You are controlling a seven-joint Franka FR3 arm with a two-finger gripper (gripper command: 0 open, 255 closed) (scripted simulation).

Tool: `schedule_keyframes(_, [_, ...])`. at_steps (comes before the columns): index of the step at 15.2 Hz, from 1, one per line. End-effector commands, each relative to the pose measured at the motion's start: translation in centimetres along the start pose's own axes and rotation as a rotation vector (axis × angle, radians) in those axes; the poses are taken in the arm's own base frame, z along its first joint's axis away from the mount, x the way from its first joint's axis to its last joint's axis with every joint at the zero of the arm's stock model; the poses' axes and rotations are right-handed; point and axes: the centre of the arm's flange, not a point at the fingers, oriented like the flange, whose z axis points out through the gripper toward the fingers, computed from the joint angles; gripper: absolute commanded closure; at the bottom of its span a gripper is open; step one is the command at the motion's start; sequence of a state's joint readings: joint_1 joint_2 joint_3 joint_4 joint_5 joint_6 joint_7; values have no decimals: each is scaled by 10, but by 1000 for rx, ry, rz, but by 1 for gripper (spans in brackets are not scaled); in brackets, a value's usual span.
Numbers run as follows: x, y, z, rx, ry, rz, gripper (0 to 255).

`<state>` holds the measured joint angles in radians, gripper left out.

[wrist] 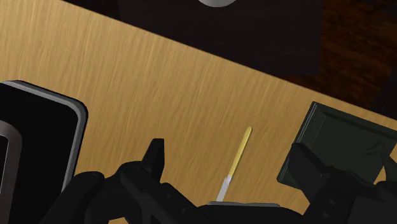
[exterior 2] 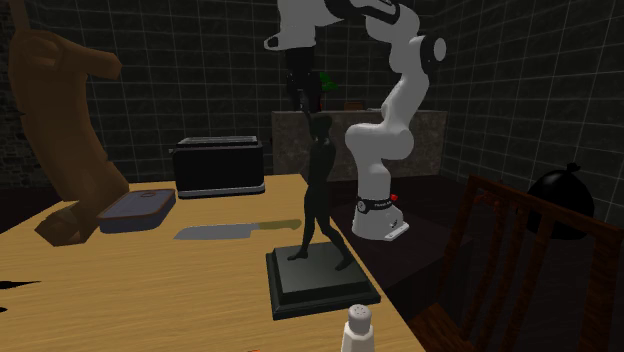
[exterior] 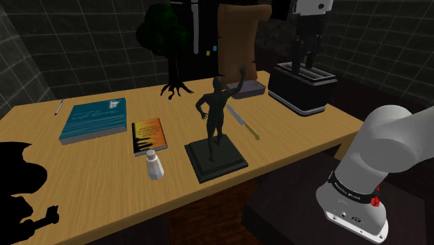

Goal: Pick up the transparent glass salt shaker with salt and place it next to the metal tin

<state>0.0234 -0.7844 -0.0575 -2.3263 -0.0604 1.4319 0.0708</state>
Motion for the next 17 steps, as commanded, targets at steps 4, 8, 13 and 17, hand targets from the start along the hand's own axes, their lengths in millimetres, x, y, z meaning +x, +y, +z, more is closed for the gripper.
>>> schedule_keyframes(4, [15, -36, 10, -3, -11, 17, 0])
schedule_keyframes(8, [35, -85, 24, -8, -25, 41, 0])
schedule_keyframes(13, [62, -144, 43, -13, -42, 69, 0])
schedule_keyframes(17, [84, -191, 58, -18, -56, 93, 0])
